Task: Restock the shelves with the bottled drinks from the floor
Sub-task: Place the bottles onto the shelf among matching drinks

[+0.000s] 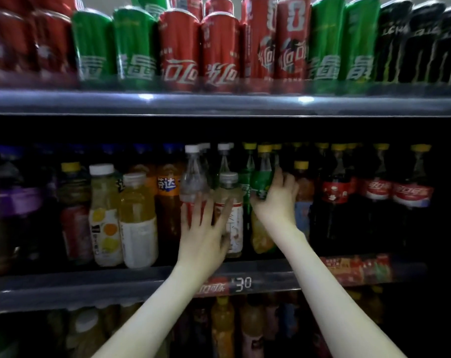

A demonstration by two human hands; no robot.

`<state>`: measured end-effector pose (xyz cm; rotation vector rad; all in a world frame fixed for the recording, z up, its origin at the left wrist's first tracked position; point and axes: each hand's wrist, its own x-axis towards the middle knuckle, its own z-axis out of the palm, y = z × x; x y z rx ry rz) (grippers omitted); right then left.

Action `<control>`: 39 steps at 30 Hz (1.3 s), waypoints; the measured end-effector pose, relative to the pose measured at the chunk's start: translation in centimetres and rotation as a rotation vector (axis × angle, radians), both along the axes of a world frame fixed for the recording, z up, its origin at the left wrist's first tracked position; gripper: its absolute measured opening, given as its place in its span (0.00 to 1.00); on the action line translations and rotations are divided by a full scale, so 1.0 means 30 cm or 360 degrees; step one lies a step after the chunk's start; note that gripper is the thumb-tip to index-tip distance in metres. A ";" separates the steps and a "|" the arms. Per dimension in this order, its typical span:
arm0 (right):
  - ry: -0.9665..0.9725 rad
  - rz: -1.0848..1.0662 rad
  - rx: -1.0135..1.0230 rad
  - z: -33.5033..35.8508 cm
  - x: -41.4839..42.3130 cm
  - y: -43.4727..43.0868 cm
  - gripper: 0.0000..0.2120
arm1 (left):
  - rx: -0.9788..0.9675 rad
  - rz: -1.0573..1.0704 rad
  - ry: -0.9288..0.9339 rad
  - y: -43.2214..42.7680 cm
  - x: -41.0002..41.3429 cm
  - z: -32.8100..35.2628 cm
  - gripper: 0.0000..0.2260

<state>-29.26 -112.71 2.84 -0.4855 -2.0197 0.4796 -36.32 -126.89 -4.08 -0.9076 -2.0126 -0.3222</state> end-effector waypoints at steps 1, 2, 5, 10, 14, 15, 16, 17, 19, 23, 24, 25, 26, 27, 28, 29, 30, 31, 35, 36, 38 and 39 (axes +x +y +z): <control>0.0038 0.0009 0.0006 -0.001 0.007 -0.005 0.40 | -0.0014 0.0003 -0.0002 -0.001 0.001 -0.004 0.38; 0.0087 0.0044 0.0011 -0.003 0.020 -0.013 0.40 | -0.0015 0.0003 -0.0006 -0.002 0.004 -0.010 0.39; 0.0175 0.0253 -0.0024 -0.026 0.084 -0.033 0.39 | 0.0001 -0.0034 -0.0027 -0.006 0.015 -0.026 0.39; 0.0297 0.0337 -0.0060 -0.081 0.208 -0.065 0.36 | 0.0109 -0.0165 -0.0082 -0.059 0.060 -0.066 0.36; 0.0571 0.0291 0.0226 -0.109 0.312 -0.177 0.35 | 0.0362 -0.0447 -0.0173 -0.196 0.101 -0.137 0.28; 0.0603 0.0302 0.0269 -0.112 0.336 -0.220 0.34 | 0.0419 -0.0490 -0.0179 -0.241 0.106 -0.163 0.27; 0.0609 0.0338 0.0288 -0.119 0.354 -0.269 0.34 | 0.0451 -0.0516 -0.0202 -0.292 0.109 -0.192 0.26; 0.0590 0.0403 0.0272 -0.135 0.365 -0.322 0.35 | 0.0450 -0.0534 -0.0253 -0.349 0.113 -0.220 0.25; 0.0489 0.0566 0.0170 -0.190 0.360 -0.443 0.36 | 0.0378 -0.0551 -0.0428 -0.484 0.116 -0.266 0.21; 0.0192 0.0858 -0.0160 -0.386 0.264 -0.716 0.36 | 0.0181 -0.0492 -0.0674 -0.820 0.093 -0.375 0.18; 0.0125 0.0926 -0.0256 -0.433 0.227 -0.795 0.35 | 0.0130 -0.0434 -0.0700 -0.908 0.074 -0.415 0.18; 0.0056 0.0992 -0.0336 -0.486 0.186 -0.868 0.33 | 0.0089 -0.0357 -0.0728 -0.992 0.051 -0.459 0.17; -0.0005 0.1060 -0.0426 -0.540 0.140 -0.938 0.32 | 0.0072 -0.0272 -0.0765 -1.070 0.021 -0.505 0.17; -0.0050 0.1124 -0.0525 -0.592 0.091 -1.004 0.30 | 0.0079 -0.0184 -0.0827 -1.142 -0.014 -0.552 0.17; -0.0095 0.1161 -0.0614 -0.648 0.039 -1.065 0.29 | 0.0096 -0.0096 -0.0915 -1.207 -0.052 -0.595 0.18; -0.0142 0.1194 -0.0702 -0.705 -0.015 -1.118 0.28 | 0.0114 -0.0011 -0.1013 -1.264 -0.089 -0.631 0.20; -0.0195 0.1208 -0.0781 -0.754 -0.068 -1.169 0.29 | 0.0139 0.0066 -0.1095 -1.315 -0.127 -0.659 0.23; -0.0225 0.1220 -0.0853 -0.797 -0.119 -1.218 0.29 | 0.0166 0.0132 -0.1150 -1.356 -0.166 -0.679 0.26; -0.0303 0.1069 -0.0944 -0.920 -0.307 -1.357 0.33 | 0.0156 0.0298 -0.1229 -1.423 -0.306 -0.696 0.36; -0.0319 0.1014 -0.0941 -0.933 -0.346 -1.382 0.33 | 0.0143 0.0322 -0.1272 -1.423 -0.332 -0.697 0.37; -0.0352 0.0928 -0.0983 -0.953 -0.420 -1.417 0.34 | 0.0111 0.0287 -0.1335 -1.418 -0.371 -0.704 0.38; -0.0366 0.0882 -0.1002 -0.962 -0.455 -1.426 0.33 | 0.0100 0.0233 -0.1352 -1.417 -0.384 -0.708 0.38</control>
